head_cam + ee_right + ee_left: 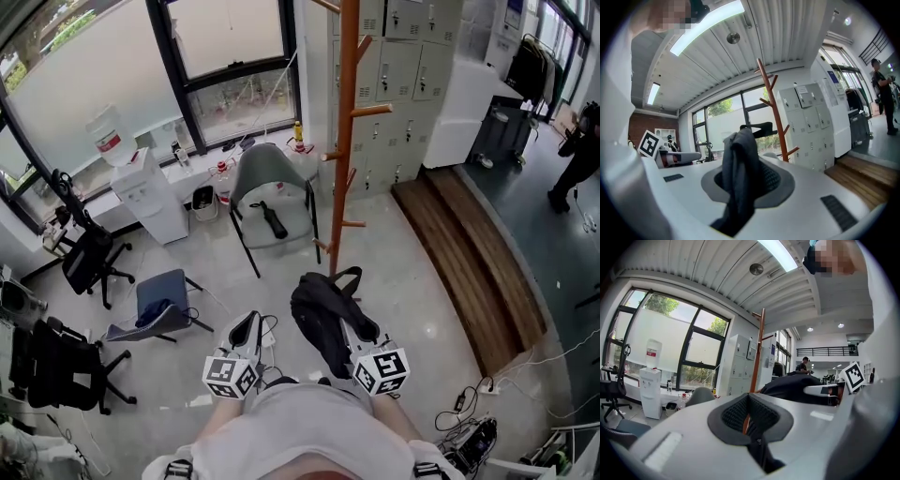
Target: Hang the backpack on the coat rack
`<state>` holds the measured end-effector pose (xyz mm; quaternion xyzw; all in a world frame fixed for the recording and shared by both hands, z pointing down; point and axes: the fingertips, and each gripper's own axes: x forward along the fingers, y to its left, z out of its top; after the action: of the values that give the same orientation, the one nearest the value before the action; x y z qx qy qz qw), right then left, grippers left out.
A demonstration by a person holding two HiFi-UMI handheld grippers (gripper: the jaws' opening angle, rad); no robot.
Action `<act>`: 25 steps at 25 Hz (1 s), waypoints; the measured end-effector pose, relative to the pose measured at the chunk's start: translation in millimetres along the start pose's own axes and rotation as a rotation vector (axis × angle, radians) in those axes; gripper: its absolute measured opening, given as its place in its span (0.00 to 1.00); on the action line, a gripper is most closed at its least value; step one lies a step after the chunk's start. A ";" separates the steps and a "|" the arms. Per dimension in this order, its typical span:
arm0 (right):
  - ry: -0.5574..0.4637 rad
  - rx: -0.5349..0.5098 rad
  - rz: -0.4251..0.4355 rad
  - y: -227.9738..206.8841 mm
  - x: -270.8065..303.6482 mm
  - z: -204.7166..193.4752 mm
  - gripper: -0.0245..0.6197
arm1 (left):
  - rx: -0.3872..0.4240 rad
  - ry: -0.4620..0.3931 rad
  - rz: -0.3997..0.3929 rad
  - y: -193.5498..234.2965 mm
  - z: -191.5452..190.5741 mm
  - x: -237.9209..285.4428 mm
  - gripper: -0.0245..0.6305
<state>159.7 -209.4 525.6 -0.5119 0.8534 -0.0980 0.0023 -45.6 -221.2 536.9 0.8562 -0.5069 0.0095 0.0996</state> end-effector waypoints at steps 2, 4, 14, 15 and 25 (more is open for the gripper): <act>-0.006 0.002 -0.014 -6.2 8.5 4.3 0.16 | -0.005 0.001 -0.005 5.9 1.3 11.5 0.05; -0.011 0.004 -0.026 -10.7 15.5 8.1 0.16 | -0.015 0.006 -0.016 10.7 1.0 22.4 0.05; -0.078 -0.057 -0.008 -9.9 49.7 59.6 0.16 | -0.035 0.012 -0.072 34.1 4.8 48.8 0.05; -0.091 -0.072 0.002 -8.5 53.4 68.1 0.16 | -0.040 0.013 -0.071 36.7 3.9 49.2 0.05; -0.223 -0.210 0.080 -3.0 91.8 163.1 0.16 | -0.082 0.014 -0.033 65.7 -1.1 45.3 0.05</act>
<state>135.7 -317.9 374.9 -0.4829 0.8730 0.0494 0.0471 -80.7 -290.9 553.9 0.8596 -0.4918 -0.0067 0.1382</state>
